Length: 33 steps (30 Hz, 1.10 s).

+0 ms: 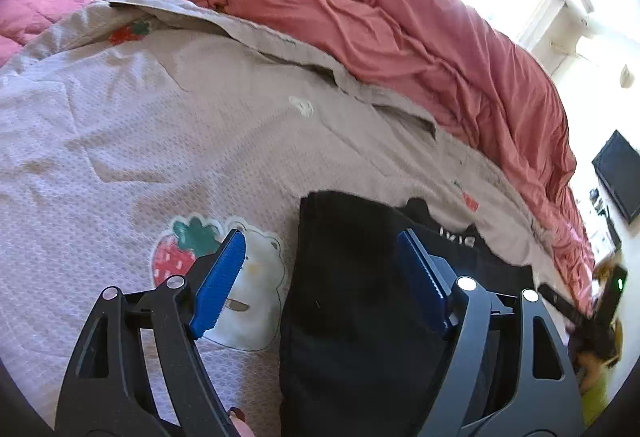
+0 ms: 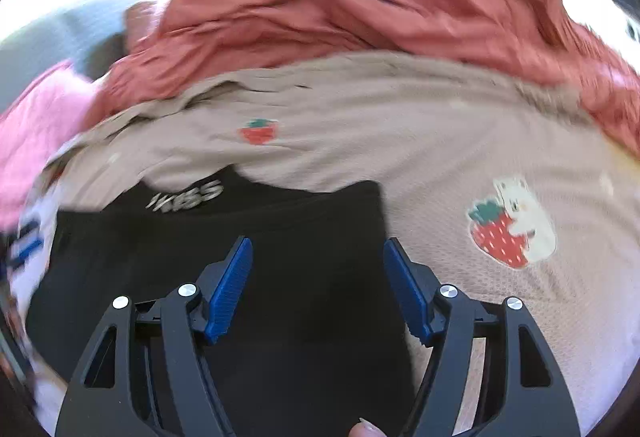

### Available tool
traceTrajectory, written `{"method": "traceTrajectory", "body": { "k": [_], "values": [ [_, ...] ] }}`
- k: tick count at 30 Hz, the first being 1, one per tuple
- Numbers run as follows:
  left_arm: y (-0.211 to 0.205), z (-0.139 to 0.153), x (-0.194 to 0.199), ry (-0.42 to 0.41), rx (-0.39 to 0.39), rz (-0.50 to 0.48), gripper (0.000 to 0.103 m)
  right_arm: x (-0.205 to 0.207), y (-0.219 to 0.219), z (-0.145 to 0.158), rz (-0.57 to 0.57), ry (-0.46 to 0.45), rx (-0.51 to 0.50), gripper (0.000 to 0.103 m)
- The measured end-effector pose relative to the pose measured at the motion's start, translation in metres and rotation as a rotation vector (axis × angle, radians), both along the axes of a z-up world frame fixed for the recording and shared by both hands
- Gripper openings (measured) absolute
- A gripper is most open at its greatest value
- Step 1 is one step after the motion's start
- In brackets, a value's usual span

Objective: Fold small clothes

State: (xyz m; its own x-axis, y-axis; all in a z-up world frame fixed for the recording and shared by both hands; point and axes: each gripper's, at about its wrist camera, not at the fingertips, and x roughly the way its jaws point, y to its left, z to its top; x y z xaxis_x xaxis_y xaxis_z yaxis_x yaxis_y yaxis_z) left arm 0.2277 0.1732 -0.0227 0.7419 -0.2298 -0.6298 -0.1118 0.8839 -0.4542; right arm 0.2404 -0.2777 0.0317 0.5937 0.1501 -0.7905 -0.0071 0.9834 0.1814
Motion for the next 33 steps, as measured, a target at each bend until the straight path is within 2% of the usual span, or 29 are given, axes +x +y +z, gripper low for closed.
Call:
{"method": "traceTrajectory", "body": {
  "k": [3, 6, 8, 12, 13, 14, 15, 16, 17, 19, 20, 23, 28, 33],
  "values": [
    [-0.006, -0.006, 0.004, 0.027, 0.03, -0.021, 0.071, 0.016, -0.014, -0.013, -0.047, 0.043, 0.066, 0.067],
    [-0.01, -0.011, 0.01, 0.06, 0.054, -0.027, 0.071, 0.026, -0.02, -0.022, -0.047, 0.071, 0.123, 0.065],
    [-0.012, -0.015, 0.015, 0.098, 0.072, -0.025, 0.071, 0.029, -0.018, -0.025, -0.027, 0.075, 0.12, 0.055],
    [-0.016, -0.015, 0.017, 0.09, 0.106, -0.042, 0.071, 0.028, -0.011, -0.027, 0.016, 0.057, 0.079, 0.038],
    [-0.018, -0.015, 0.018, 0.082, 0.116, -0.055, 0.065, 0.026, -0.009, -0.026, 0.027, 0.045, 0.058, 0.031],
    [-0.02, -0.016, 0.018, 0.077, 0.12, -0.066, 0.051, 0.025, -0.008, -0.026, 0.031, 0.035, 0.049, 0.027],
    [-0.022, -0.017, 0.019, 0.078, 0.125, -0.077, 0.044, 0.022, -0.009, -0.025, 0.031, 0.024, 0.051, 0.024],
    [-0.025, -0.017, 0.02, 0.079, 0.134, -0.085, 0.03, 0.022, -0.011, -0.024, 0.028, 0.016, 0.055, 0.019],
    [-0.028, -0.018, 0.02, 0.078, 0.154, -0.092, 0.022, 0.02, -0.011, -0.022, 0.029, 0.005, 0.059, 0.017],
    [-0.033, -0.015, 0.018, 0.06, 0.205, -0.089, 0.011, 0.017, -0.013, -0.017, 0.034, -0.017, 0.059, 0.01],
    [-0.035, -0.011, 0.015, 0.042, 0.23, -0.092, 0.007, 0.014, -0.013, -0.013, 0.039, -0.035, 0.061, 0.009],
    [-0.039, 0.002, 0.01, -0.008, 0.269, -0.096, 0.005, 0.01, -0.012, -0.001, 0.049, -0.082, 0.056, 0.008],
    [-0.037, 0.026, 0.006, -0.085, 0.277, -0.062, 0.005, 0.018, -0.016, 0.009, 0.026, -0.122, 0.077, 0.008],
    [-0.037, 0.015, 0.02, -0.057, 0.308, -0.047, 0.005, 0.032, -0.017, -0.003, 0.017, -0.103, 0.065, 0.008]
  ]
}}
